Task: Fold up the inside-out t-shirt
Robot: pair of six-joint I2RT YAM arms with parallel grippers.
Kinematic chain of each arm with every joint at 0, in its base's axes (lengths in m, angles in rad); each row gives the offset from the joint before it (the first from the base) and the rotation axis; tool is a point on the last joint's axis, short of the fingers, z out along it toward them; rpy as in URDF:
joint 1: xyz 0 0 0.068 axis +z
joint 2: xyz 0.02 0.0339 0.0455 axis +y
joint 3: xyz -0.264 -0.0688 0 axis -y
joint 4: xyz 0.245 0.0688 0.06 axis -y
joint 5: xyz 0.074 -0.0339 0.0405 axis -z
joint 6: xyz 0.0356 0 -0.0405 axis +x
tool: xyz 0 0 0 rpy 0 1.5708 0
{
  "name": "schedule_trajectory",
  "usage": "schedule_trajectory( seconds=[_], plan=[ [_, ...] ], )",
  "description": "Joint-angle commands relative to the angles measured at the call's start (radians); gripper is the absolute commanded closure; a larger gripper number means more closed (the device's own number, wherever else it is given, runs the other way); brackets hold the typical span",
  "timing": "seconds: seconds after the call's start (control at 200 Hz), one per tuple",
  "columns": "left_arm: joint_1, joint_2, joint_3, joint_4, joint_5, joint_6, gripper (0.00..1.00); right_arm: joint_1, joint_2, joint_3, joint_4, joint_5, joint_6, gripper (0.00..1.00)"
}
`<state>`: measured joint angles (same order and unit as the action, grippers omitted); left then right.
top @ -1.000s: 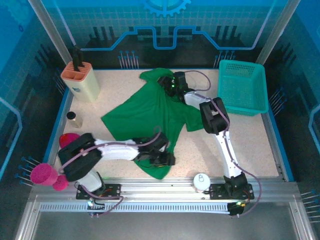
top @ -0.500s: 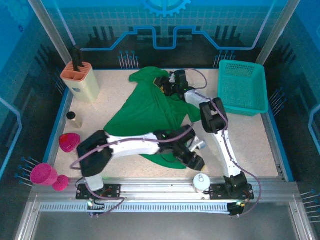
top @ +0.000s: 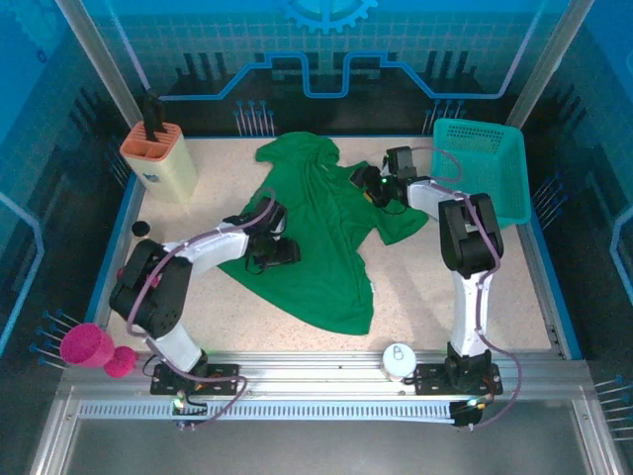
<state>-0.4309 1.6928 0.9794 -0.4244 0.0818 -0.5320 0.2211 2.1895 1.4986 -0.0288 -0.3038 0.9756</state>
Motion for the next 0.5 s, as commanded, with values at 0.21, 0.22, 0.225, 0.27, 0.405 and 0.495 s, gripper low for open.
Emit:
schedule_trajectory(
  seconds=[0.21, 0.22, 0.225, 0.27, 0.405, 0.495],
  plan=[
    [-0.036, -0.041, -0.304, 0.217, 0.213, -0.199, 0.48, -0.011, 0.216, 0.289, -0.185, 0.199, -0.1, 0.37],
    [-0.042, -0.047, -0.32, 0.225, 0.228, -0.211, 0.48, -0.011, 0.225, 0.306, -0.194, 0.204, -0.104, 0.37],
    [-0.045, -0.05, -0.328, 0.23, 0.234, -0.218, 0.48, -0.01, 0.23, 0.314, -0.198, 0.205, -0.106, 0.37],
    [-0.081, -0.082, -0.399, 0.265, 0.27, -0.28, 0.48, -0.016, 0.271, 0.382, -0.224, 0.214, -0.103, 0.37],
    [-0.292, -0.174, -0.518, 0.322, 0.262, -0.439, 0.47, -0.047, 0.402, 0.533, -0.189, 0.139, -0.02, 0.39],
    [-0.407, -0.19, -0.508, 0.322, 0.287, -0.518, 0.47, -0.055, 0.493, 0.655, -0.136, 0.059, -0.011, 0.39]
  ],
)
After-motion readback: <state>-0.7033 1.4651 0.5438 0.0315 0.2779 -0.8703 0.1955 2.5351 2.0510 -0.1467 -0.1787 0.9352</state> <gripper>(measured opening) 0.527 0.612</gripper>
